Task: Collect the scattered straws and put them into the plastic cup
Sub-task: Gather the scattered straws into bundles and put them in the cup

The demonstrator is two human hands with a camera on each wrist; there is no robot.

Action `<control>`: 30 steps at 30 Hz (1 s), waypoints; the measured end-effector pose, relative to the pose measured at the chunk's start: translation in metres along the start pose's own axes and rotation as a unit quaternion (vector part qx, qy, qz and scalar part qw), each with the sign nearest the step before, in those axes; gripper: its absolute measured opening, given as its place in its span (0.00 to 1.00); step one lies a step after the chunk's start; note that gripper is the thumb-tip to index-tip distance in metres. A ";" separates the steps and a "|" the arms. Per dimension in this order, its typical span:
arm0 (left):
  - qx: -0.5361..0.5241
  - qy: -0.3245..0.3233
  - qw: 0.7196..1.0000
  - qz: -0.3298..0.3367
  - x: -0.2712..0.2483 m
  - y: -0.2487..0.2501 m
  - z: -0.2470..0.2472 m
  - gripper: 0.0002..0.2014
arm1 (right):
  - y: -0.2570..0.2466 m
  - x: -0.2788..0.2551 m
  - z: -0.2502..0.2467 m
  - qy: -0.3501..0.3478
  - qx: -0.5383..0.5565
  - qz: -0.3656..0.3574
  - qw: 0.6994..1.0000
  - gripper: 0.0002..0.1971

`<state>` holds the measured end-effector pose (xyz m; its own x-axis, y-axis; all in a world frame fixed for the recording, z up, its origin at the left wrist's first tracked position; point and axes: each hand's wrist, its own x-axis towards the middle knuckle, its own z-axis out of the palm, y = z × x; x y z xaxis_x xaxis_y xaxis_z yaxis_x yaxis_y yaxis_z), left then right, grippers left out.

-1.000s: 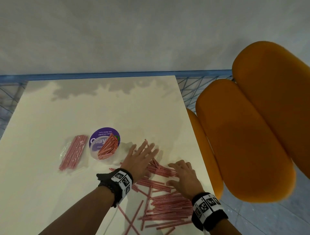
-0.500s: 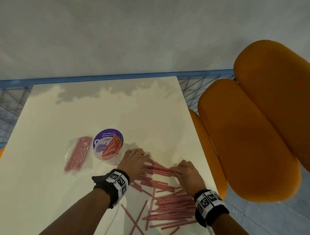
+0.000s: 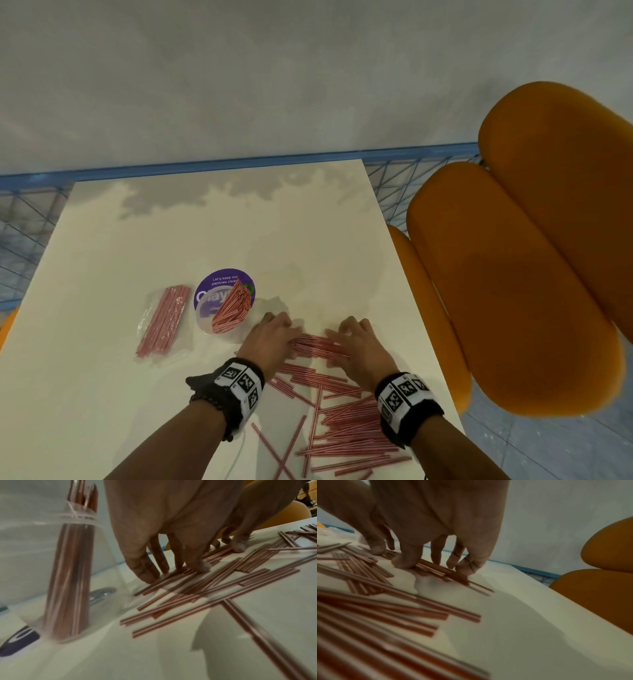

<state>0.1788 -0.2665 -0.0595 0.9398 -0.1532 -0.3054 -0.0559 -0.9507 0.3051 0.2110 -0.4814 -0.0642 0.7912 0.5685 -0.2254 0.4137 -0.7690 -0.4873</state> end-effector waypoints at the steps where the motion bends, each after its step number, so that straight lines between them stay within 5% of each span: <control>1: -0.002 0.000 1.000 0.007 0.001 0.005 0.000 0.18 | -0.004 0.002 0.000 -0.004 0.002 -0.007 1.000 0.23; 3: -0.017 0.008 1.000 0.008 0.001 0.011 0.001 0.20 | -0.010 0.000 -0.004 0.008 -0.022 -0.001 1.000 0.21; 6: -0.031 0.035 0.998 -0.030 -0.004 0.006 -0.003 0.24 | 0.002 -0.018 -0.016 0.059 -0.006 0.137 0.989 0.25; 10: -0.023 0.008 0.997 -0.072 -0.011 -0.005 -0.004 0.22 | 0.026 -0.042 -0.031 -0.013 0.021 0.242 0.970 0.20; 17: -0.055 -0.007 0.997 -0.046 -0.005 0.013 0.000 0.21 | 0.002 -0.019 -0.019 -0.043 0.064 0.168 0.983 0.13; 24: -0.044 -0.003 0.997 -0.064 -0.005 0.013 -0.002 0.20 | 0.011 -0.023 -0.030 -0.018 0.068 0.239 0.968 0.30; 30: -0.066 -0.004 0.997 -0.049 -0.003 0.025 0.006 0.20 | -0.003 -0.010 -0.020 -0.004 0.090 0.203 0.975 0.17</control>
<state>0.1725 -0.2910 -0.0562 0.9360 -0.0645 -0.3462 0.0811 -0.9171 0.3902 0.2106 -0.4906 -0.0435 0.8691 0.2307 -0.4376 -0.0196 -0.8678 -0.4966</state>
